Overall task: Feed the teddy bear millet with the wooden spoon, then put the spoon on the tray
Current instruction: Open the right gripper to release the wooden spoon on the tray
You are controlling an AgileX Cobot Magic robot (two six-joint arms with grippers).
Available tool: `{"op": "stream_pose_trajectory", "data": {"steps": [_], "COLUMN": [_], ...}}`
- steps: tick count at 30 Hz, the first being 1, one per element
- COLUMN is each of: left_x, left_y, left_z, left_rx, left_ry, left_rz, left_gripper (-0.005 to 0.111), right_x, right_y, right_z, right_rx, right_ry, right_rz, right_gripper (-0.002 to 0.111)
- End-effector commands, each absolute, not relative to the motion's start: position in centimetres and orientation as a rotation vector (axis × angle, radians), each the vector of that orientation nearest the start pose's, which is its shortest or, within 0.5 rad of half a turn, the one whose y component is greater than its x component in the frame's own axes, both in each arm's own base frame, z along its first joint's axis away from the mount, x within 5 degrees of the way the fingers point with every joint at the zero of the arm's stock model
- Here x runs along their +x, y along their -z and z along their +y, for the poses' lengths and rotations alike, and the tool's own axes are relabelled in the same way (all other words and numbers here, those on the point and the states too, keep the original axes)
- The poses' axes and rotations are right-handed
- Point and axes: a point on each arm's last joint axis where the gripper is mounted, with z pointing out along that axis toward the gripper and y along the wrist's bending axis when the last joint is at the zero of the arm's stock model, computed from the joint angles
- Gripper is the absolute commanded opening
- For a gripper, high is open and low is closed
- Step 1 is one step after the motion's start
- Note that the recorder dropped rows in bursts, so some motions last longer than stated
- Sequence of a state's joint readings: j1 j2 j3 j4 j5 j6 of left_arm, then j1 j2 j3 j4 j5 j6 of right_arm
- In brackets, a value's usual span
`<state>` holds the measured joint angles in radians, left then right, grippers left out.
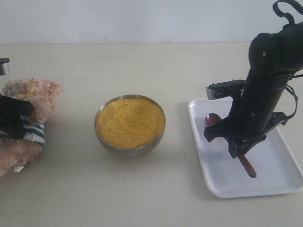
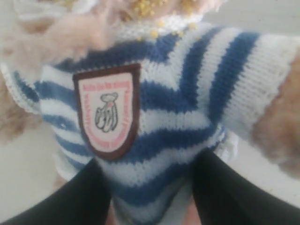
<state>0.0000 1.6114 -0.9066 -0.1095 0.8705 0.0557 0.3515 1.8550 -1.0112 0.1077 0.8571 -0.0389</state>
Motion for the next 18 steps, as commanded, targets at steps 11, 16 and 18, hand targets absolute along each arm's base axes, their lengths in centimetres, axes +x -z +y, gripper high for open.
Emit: {"op": "stream_pose_trajectory", "data": {"steps": [11, 16, 18], "left_x": [28.0, 28.02, 28.02], "left_y": [-18.74, -18.74, -18.74], "left_z": [-0.75, -0.75, -0.75], "left_rx": [-0.02, -0.02, -0.02], "left_ry": [0.131, 0.131, 0.131], "left_rz": [3.008, 3.005, 3.005], "left_gripper": [0.049, 0.073, 0.077], "right_x": [29.1, 29.19, 29.21], "right_y": [-13.84, -13.84, -13.84], "right_z": [11.21, 11.24, 11.24], "right_rx": [-0.479, -0.477, -0.477], "right_ry": [-0.111, -0.113, -0.113], "right_rz": [3.122, 3.112, 3.111], "right_gripper": [0.035, 0.035, 0.035]}}
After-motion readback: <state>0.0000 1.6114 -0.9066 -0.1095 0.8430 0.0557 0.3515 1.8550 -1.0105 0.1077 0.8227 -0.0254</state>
